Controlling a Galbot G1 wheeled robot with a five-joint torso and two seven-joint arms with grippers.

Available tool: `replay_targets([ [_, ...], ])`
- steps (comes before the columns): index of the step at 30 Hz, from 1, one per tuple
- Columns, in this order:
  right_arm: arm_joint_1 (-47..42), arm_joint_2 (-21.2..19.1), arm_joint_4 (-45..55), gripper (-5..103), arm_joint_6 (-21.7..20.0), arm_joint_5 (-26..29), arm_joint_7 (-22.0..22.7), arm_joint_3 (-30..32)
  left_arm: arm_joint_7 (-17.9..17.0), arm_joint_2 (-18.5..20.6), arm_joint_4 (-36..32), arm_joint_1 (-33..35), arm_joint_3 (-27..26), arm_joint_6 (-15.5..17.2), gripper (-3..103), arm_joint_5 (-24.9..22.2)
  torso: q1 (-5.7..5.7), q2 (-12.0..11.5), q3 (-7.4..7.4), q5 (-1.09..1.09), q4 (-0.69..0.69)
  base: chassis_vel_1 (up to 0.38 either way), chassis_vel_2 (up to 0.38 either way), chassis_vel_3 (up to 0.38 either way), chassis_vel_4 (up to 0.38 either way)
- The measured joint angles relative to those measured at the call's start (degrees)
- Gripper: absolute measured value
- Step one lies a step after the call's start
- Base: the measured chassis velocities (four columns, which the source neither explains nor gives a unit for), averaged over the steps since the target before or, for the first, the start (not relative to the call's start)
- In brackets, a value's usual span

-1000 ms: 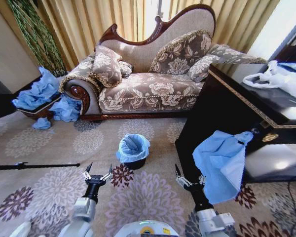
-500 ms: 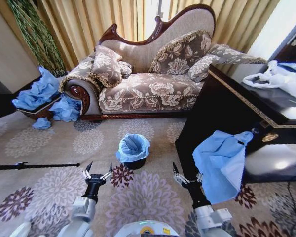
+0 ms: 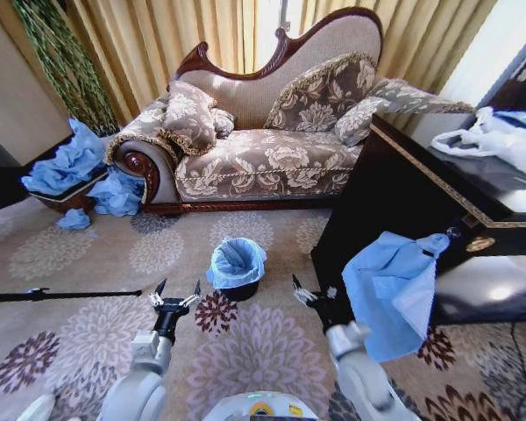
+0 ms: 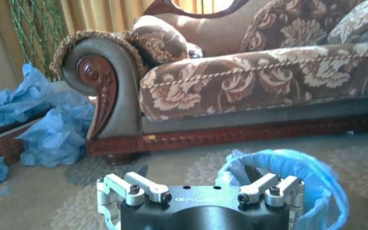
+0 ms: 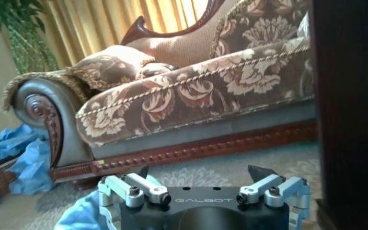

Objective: Place a garbage bag over the trash bin.

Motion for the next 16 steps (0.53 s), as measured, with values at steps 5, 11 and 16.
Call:
replay_targets([
  [5, 11.43, 0.87, -9.14, 100, -1.39, 2.00, 3.06, -6.20, -0.02, 0.10, 0.49, -0.46, -0.47, 0.73, 100, -1.10, 0.00, 0.00, 0.00, 0.00, 0.01, 0.000, 0.000, 0.000, 0.000],
  [11, 17.47, 2.65, -14.06, 96, -3.88, 3.26, 6.22, -11.31, -0.83, 0.56, 0.85, -1.59, -0.44, 2.44, 100, -2.76, 0.00, 0.00, 0.00, -0.01, 0.00, 0.000, 0.000, 0.000, 0.000],
  [16, 23.09, 5.60, -19.92, 83, -5.46, 3.65, 7.64, -15.25, -0.92, 0.71, 2.39, -2.52, -0.25, 2.73, 100, -2.99, 0.00, 0.00, 0.00, -0.02, -0.01, 0.000, 0.000, 0.000, 0.000],
])
